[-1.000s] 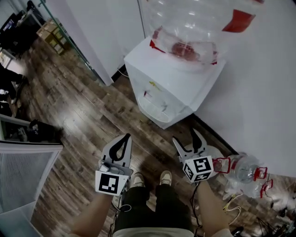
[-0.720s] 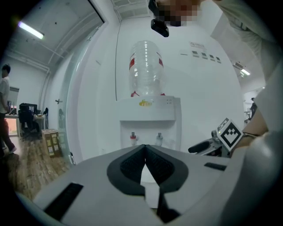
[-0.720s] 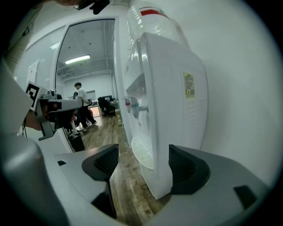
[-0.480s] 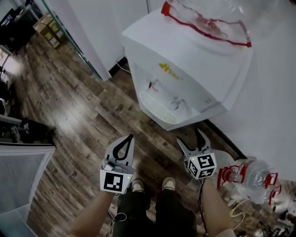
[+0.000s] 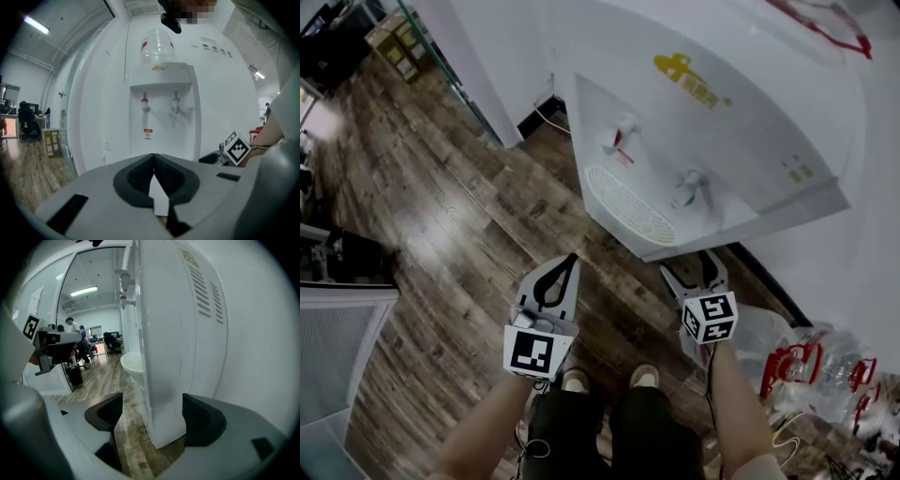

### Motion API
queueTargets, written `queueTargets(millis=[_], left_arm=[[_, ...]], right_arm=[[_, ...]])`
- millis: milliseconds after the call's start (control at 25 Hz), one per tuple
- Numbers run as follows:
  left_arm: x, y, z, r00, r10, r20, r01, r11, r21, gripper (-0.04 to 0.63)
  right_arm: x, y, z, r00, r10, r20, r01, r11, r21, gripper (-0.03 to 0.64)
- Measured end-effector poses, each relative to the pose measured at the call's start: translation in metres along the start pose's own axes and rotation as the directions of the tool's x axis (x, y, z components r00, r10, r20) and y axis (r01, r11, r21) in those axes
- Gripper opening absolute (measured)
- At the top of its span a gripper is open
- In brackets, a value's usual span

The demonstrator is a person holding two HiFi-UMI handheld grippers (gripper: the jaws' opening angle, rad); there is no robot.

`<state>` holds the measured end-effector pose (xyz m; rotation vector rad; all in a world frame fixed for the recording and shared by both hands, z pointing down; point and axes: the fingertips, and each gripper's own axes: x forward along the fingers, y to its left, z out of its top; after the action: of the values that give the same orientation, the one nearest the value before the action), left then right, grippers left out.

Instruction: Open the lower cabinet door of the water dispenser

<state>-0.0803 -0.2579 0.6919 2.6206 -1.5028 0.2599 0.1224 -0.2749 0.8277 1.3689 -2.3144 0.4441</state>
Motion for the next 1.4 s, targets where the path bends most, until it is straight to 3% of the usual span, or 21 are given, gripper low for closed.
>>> queueTargets(millis=[200, 280, 480, 680, 800, 1160, 1400], left_arm=[[0.011, 0.007, -0.030, 1.000, 0.007, -0.006, -0.006, 1.000, 0.002, 0.006], [0.013, 0.009, -0.037, 1.000, 0.009, -0.007, -0.009, 1.000, 0.000, 0.006], [0.015, 0.013, -0.055, 0.999, 0.016, -0.038, -0.017, 1.000, -0.017, 0.006], [0.016, 0.011, -0.059, 0.998, 0.021, -0.060, -0.022, 0.999, -0.023, 0.006], [0.016, 0.007, -0.053, 0.999, 0.016, -0.044, -0.017, 1.000, -0.025, 0.006], [0.013, -0.002, -0.050, 1.000, 0.002, -0.025, -0.003, 0.999, -0.050, 0.006], [0.004, -0.003, -0.058, 0.999, 0.003, -0.043, -0.006, 0.997, -0.075, 0.006]], right_arm=[[0.029, -0.005, -0.024, 1.000, -0.014, 0.009, 0.014, 0.998, 0.060, 0.388], [0.035, -0.008, -0.030, 1.000, -0.015, 0.010, 0.015, 0.997, 0.071, 0.351], [0.043, -0.015, -0.036, 0.999, -0.037, 0.008, 0.036, 0.995, 0.094, 0.336], [0.042, -0.016, -0.037, 0.994, -0.106, -0.024, 0.108, 0.989, 0.106, 0.274], [0.038, -0.013, -0.038, 0.991, -0.129, -0.044, 0.134, 0.982, 0.131, 0.198], [0.034, -0.004, -0.040, 0.981, -0.163, -0.108, 0.177, 0.975, 0.136, 0.195], [0.031, 0.027, -0.042, 0.987, -0.110, -0.113, 0.122, 0.986, 0.110, 0.223]])
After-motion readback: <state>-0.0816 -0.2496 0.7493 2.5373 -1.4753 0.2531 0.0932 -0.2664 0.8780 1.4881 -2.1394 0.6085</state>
